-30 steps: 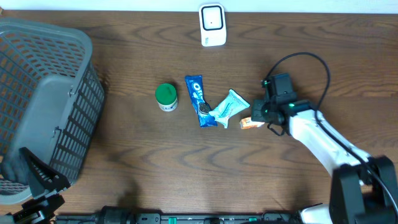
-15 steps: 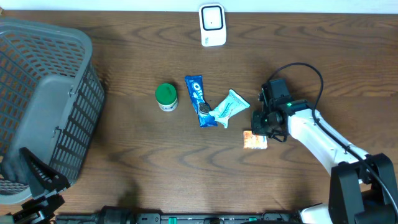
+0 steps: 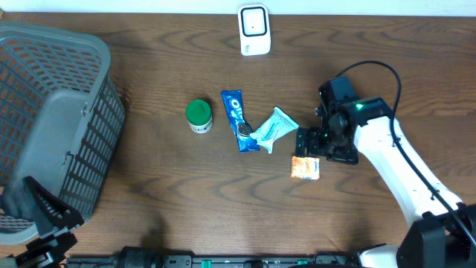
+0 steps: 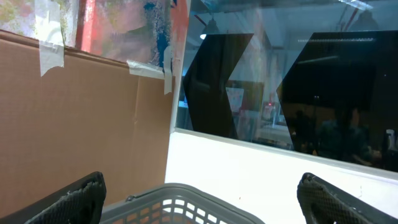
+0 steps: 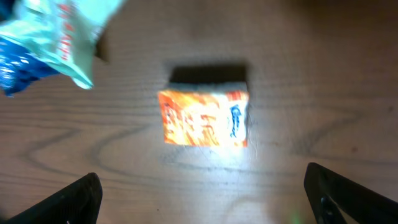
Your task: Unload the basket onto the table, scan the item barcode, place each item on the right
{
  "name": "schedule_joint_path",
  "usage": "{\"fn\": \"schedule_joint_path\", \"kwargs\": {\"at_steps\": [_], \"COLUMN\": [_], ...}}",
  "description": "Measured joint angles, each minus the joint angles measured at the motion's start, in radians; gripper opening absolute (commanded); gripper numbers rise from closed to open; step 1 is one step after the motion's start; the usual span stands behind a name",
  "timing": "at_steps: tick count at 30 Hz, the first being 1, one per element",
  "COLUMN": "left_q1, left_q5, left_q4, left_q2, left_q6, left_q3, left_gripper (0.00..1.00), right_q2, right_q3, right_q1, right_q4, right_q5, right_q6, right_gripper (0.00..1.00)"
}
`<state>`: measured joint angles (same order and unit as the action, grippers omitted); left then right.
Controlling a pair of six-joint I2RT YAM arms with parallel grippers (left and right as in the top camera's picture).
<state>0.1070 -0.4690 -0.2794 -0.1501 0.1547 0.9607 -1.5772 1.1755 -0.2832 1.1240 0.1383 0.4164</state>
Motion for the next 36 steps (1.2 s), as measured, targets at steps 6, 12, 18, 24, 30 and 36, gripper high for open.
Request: {"fn": "schedule_joint_path", "kwargs": {"at_steps": [6,12,18,24,30,36], "left_q1": [0.000,0.000,0.000,0.000,0.000,0.000], "left_q5": [0.000,0.000,0.000,0.000,0.000,0.000], "left_q4": [0.000,0.000,0.000,0.000,0.000,0.000], "left_q2": [0.000,0.000,0.000,0.000,0.000,0.000], "left_q6": [0.000,0.000,0.000,0.000,0.000,0.000], "left_q3": [0.000,0.000,0.000,0.000,0.000,0.000], "left_gripper": [0.98,0.98,0.98,0.98,0.98,0.98], "right_q2": [-0.147,-0.307,-0.388,-0.398,-0.397,-0.392], "right_q3": [0.000,0.000,0.007,0.017,0.022,0.023], "right_q1": [-0.012,-0.070,-0.106,-0.113,-0.112,-0.112], "right_q4": [-0.002,-0.031,-0.018,-0.021,-0.035,-0.074], "right_q5": [-0.003,-0.005,0.008,0.024,0.016,0.013], "right_q6": [0.051,0.097,0.151,0.177,0.175,0.177], "right_gripper": [0.99,0.99,0.80,0.80,0.99,0.99]}}
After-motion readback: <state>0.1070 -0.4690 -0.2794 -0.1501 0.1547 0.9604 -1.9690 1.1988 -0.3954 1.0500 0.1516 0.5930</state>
